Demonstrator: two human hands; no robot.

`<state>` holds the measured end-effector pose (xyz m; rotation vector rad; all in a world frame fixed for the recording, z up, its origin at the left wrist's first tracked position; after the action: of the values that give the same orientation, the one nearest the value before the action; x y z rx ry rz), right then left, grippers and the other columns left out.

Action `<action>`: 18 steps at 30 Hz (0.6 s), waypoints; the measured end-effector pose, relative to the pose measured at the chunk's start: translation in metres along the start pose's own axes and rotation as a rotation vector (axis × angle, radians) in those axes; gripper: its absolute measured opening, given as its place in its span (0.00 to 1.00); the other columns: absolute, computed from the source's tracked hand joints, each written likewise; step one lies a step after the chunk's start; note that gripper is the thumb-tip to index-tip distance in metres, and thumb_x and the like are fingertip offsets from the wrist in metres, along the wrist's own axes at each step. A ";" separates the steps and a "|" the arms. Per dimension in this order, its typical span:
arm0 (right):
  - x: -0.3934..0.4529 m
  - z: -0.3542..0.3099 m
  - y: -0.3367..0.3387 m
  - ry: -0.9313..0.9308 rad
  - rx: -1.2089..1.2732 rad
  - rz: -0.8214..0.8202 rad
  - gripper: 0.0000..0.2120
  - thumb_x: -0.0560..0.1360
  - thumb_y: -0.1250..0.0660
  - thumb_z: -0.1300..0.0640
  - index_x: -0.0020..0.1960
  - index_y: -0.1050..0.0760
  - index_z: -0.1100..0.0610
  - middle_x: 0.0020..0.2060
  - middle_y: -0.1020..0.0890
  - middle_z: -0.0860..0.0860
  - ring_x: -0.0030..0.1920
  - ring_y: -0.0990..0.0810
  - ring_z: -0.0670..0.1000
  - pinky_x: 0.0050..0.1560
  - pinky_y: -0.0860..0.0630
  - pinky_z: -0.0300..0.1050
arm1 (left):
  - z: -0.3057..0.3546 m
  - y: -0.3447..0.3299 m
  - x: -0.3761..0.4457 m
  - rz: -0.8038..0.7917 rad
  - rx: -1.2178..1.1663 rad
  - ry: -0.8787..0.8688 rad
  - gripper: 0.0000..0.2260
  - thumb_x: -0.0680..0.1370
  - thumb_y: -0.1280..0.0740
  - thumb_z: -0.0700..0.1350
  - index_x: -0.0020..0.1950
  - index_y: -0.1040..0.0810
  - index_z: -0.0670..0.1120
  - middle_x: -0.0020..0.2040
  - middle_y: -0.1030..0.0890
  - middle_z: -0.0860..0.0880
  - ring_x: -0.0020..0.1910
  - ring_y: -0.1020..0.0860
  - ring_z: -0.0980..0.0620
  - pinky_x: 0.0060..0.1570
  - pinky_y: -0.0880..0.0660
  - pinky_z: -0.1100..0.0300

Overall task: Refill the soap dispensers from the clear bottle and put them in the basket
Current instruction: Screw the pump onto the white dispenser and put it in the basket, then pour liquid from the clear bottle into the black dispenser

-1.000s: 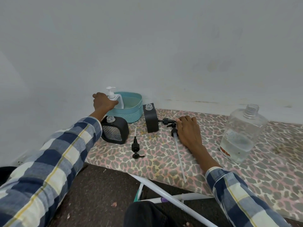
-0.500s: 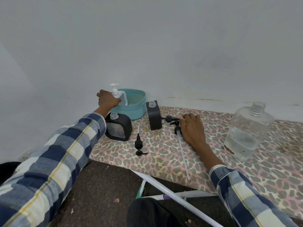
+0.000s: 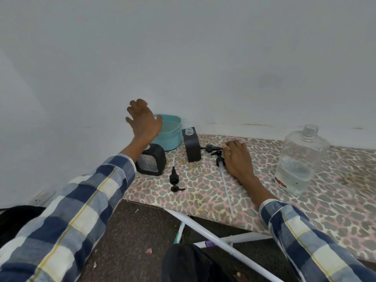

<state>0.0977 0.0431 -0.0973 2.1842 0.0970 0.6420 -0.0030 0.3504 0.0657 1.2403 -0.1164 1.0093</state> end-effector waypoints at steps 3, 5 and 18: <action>-0.010 -0.007 0.022 -0.023 0.033 0.103 0.23 0.86 0.51 0.50 0.62 0.21 0.60 0.61 0.21 0.58 0.60 0.26 0.59 0.60 0.25 0.58 | 0.043 0.017 -0.042 0.048 -0.077 -0.176 0.16 0.82 0.33 0.51 0.63 0.29 0.42 0.56 0.24 0.46 0.54 0.23 0.44 0.50 0.25 0.48; -0.026 -0.015 0.036 0.003 0.045 0.173 0.17 0.87 0.47 0.54 0.62 0.22 0.60 0.60 0.22 0.57 0.60 0.27 0.57 0.60 0.25 0.58 | 0.062 0.011 -0.069 -0.011 -0.065 -0.221 0.19 0.82 0.35 0.57 0.61 0.29 0.43 0.51 0.19 0.46 0.48 0.19 0.44 0.47 0.21 0.48; -0.118 -0.023 0.099 0.233 0.104 0.129 0.16 0.88 0.47 0.51 0.63 0.24 0.57 0.59 0.26 0.51 0.58 0.26 0.52 0.47 0.22 0.50 | 0.066 -0.046 -0.123 -0.367 -0.205 0.247 0.37 0.72 0.31 0.70 0.66 0.24 0.40 0.61 0.17 0.41 0.59 0.17 0.37 0.58 0.19 0.43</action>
<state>-0.0299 -0.0374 -0.0599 2.2205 0.1150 0.9834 -0.0147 0.2277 -0.0137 0.9004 0.1907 0.7986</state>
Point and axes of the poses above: each hand's wrist, its own x-axis towards the middle knuckle, its own y-axis out of the back of the hand, z = x × y, the point moved 6 cm from there along x, towards the middle knuckle
